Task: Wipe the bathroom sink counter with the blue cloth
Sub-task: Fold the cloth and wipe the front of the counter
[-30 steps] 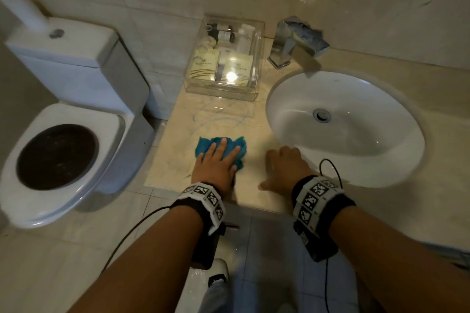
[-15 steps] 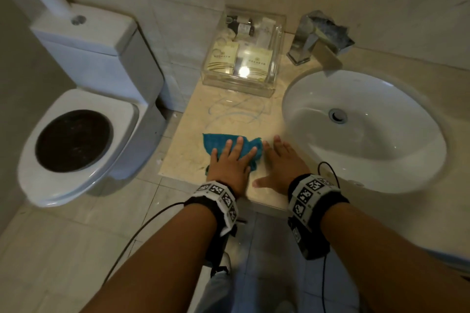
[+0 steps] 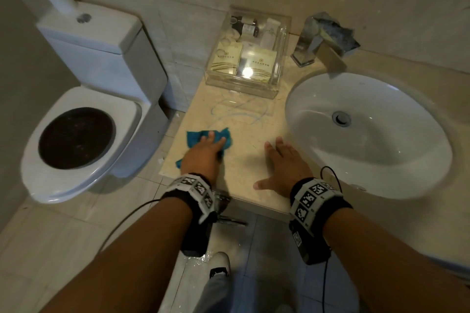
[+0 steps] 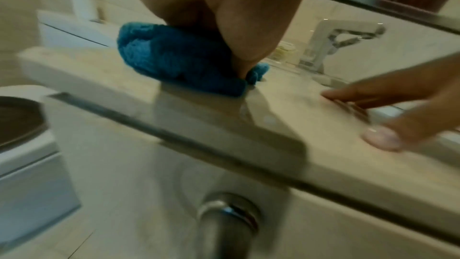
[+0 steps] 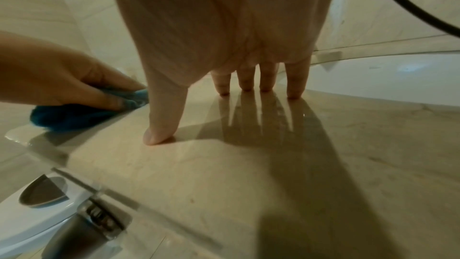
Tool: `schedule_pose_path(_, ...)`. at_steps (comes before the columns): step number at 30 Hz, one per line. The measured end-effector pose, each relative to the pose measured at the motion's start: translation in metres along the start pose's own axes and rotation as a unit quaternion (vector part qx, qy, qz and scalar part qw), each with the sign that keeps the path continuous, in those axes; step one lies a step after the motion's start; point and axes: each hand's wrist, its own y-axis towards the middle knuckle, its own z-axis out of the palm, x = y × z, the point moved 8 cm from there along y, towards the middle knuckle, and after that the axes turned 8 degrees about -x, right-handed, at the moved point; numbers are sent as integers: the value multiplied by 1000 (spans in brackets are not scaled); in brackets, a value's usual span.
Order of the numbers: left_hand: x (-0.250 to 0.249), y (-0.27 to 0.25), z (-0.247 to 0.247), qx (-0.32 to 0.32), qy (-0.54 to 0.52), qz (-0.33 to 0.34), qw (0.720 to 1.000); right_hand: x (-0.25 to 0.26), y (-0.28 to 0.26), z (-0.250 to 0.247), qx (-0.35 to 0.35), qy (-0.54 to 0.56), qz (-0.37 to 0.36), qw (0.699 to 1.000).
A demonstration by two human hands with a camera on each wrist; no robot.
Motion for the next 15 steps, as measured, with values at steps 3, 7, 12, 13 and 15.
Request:
schedule_pose_path(3,-47,-9,13,0,9,89,996,0,1,1,-13,-4,2,1000)
schedule_pose_path(7,-53,-22,18,-38,59,132,989,-1,1,1,-11,-2,8,1000)
schedule_pose_path(12,7,-15,4,-45,48,35,997,-1,0,0,2,-2,5,1000)
schedule_pose_path(13,16,-10,1,-35,43,7,998,-1,0,0,1,0,6,1000)
schedule_pose_path(15,20,-3,0,-13,57,-18,998,-1,1,0,0,2,9,1000)
